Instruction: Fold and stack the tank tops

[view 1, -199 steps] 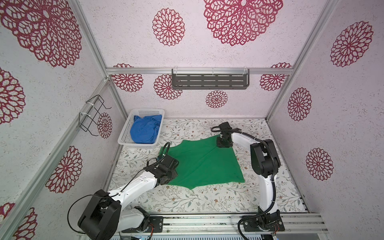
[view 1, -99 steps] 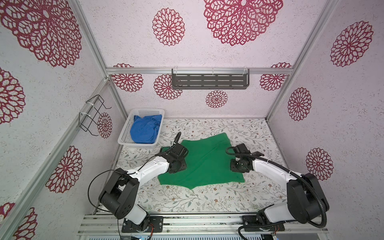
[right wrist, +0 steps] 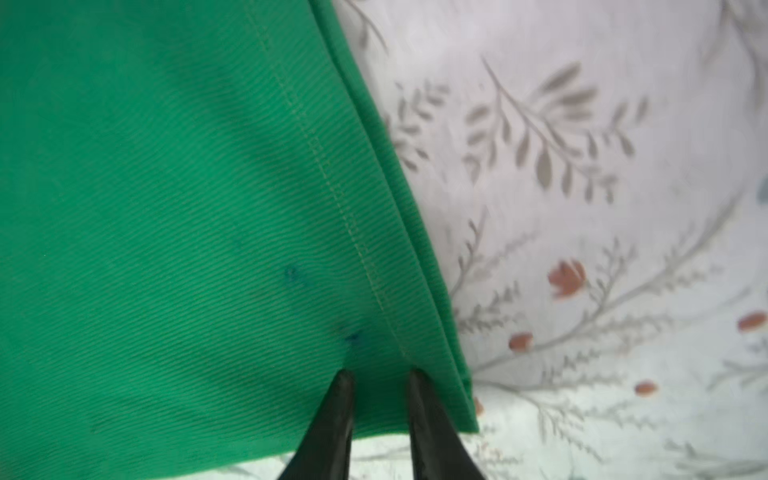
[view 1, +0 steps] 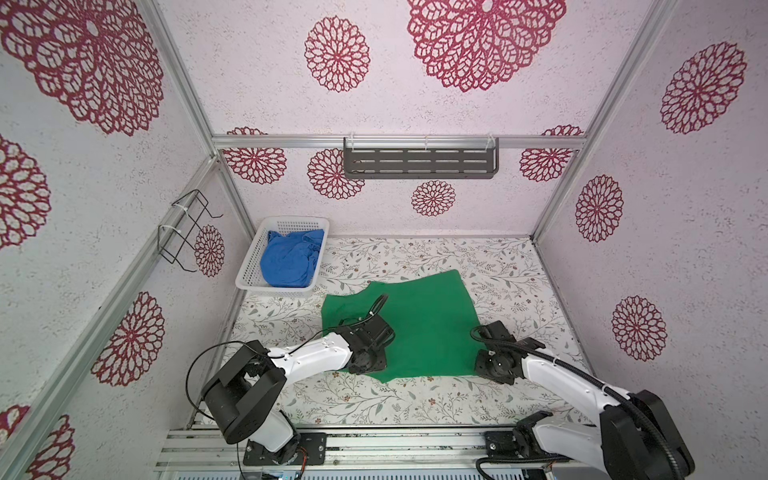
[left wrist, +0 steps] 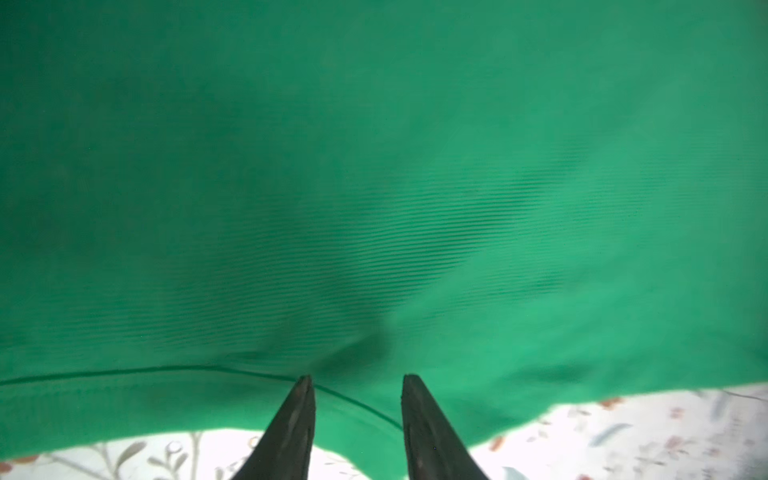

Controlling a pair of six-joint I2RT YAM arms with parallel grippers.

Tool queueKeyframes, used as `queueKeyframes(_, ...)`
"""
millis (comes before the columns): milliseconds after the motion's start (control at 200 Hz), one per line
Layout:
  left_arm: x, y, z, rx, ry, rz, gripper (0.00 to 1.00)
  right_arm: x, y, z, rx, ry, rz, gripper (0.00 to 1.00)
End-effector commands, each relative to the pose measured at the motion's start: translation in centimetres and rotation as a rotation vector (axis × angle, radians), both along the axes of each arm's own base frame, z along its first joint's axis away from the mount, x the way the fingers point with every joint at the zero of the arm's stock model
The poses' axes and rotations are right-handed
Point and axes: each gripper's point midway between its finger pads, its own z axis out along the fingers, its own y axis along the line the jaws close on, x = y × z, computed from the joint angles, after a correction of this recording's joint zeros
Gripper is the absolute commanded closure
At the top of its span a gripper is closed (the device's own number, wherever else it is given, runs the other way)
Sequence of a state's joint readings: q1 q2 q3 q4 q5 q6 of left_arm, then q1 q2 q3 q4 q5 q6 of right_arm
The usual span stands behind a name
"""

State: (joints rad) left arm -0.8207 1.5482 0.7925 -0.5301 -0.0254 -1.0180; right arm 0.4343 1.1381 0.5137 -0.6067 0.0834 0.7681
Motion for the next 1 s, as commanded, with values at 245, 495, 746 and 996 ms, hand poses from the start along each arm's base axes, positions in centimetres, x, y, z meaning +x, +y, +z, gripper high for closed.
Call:
queueKeyframes(245, -0.7, 3.1, 3.4, 0.104, -0.005, -0.034, 0.44, -2.0, -0.4, 4.9, 0.059, -0.018, -0.080, 0.48)
queueKeyframes(495, -4.4, 0.2, 5.8, -0.083, 0.031, 0.049, 0.30, -3.3, -1.1, 3.9, 0.066, -0.014, -0.123, 0.50)
queueKeyframes(746, -3.8, -4.4, 5.6, -0.443, 0.005, 0.283, 0.37, -2.8, -1.1, 3.4, 0.070, -0.018, -0.120, 0.52)
queueKeyframes(996, -4.2, -5.5, 3.4, -0.533, 0.038, 0.467, 0.45, -2.1, -1.4, 3.3, 0.064, -0.040, -0.097, 0.55)
